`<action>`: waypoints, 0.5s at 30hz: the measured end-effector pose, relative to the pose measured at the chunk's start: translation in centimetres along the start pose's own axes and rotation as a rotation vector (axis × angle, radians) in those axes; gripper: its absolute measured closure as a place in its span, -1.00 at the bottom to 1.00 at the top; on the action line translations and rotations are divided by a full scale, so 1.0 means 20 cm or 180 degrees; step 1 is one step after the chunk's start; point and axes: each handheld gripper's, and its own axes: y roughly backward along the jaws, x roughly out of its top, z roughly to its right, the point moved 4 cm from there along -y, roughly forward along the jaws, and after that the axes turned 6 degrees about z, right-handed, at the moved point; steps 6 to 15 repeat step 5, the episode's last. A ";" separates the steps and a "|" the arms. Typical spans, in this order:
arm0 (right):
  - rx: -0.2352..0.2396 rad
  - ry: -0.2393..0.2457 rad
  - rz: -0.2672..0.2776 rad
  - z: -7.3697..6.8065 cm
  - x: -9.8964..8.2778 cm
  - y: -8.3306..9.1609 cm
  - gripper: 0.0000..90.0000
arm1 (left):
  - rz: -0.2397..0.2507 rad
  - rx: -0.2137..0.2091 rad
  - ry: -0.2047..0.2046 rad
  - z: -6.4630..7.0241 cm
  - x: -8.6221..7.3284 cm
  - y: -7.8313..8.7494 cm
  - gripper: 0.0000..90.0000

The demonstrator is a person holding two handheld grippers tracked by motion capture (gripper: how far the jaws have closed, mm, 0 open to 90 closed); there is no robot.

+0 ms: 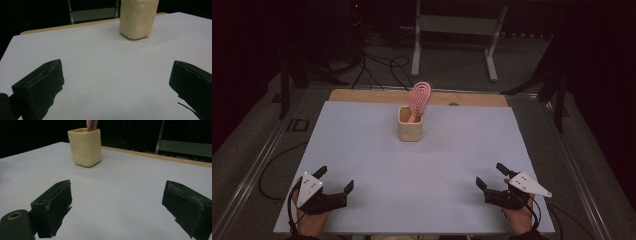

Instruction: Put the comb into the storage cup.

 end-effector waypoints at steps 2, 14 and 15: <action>0.0025 -0.0006 -0.0011 0.00 0.00 0.00 -0.80 | -0.0025 0.0002 -0.0016 0.01 0.00 0.00 -1.00; 0.0042 -0.0015 -0.0013 -0.01 0.00 0.00 -0.80 | -0.0042 0.0015 -0.0028 0.01 -0.01 0.00 -1.00; 0.0042 -0.0015 -0.0013 -0.01 0.00 0.00 -0.80 | -0.0042 0.0015 -0.0028 0.01 -0.01 0.00 -1.00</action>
